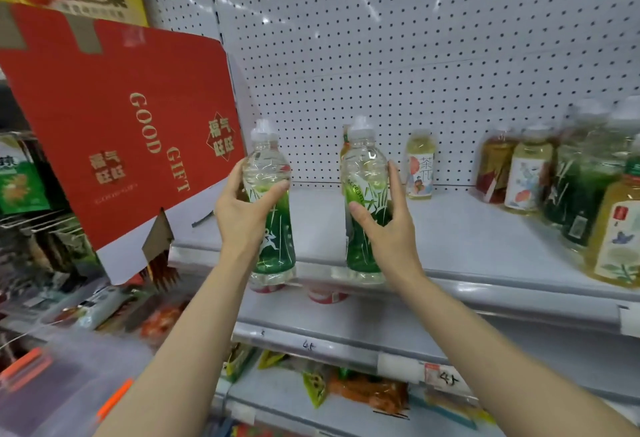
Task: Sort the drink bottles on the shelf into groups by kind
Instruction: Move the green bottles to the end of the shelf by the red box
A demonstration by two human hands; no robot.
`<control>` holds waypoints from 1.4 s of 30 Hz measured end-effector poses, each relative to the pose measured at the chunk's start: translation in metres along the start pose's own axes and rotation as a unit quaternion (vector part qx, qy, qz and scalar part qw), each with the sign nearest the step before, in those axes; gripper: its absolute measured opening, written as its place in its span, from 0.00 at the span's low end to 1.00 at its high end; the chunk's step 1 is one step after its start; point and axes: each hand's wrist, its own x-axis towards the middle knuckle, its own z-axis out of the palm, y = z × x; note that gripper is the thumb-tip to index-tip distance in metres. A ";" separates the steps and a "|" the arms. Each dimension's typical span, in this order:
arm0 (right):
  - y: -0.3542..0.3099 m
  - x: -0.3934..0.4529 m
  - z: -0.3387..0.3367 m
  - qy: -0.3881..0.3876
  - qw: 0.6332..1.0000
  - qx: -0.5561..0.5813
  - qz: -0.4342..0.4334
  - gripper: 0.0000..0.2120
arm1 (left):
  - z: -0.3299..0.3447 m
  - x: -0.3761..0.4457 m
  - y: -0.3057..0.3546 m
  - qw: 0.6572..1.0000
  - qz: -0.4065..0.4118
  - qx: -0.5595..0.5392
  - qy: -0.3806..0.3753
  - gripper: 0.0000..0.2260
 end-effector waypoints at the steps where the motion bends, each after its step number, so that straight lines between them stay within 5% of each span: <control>1: 0.004 0.006 0.006 0.001 1.000 -0.003 -0.004 0.39 | 0.001 0.010 -0.006 1.000 -0.001 -0.004 0.001 0.37; 6: 0.028 0.043 0.033 0.003 1.000 0.001 -0.007 0.41 | 0.009 0.048 -0.033 1.000 0.000 -0.023 0.006 0.28; 11: 0.049 0.073 0.052 0.007 1.000 -0.003 0.007 0.39 | 0.009 0.096 -0.059 1.000 -0.005 -0.010 0.000 0.39; 17: 0.071 0.102 0.070 0.009 1.000 -0.004 0.014 0.31 | 0.005 0.160 -0.099 0.999 -0.026 0.024 -0.026 0.40; 28: 0.111 0.154 0.139 0.018 0.997 -0.068 0.024 0.33 | 0.019 0.248 -0.174 0.995 -0.052 0.018 -0.082 0.34; 35: 0.138 0.193 0.185 0.016 0.995 -0.086 0.054 0.32 | 0.020 0.261 -0.205 0.990 -0.097 -0.015 -0.097 0.40; 42: 0.167 0.226 0.214 0.021 0.987 -0.152 0.046 0.35 | 0.027 0.253 -0.228 0.947 -0.158 0.237 -0.152 0.39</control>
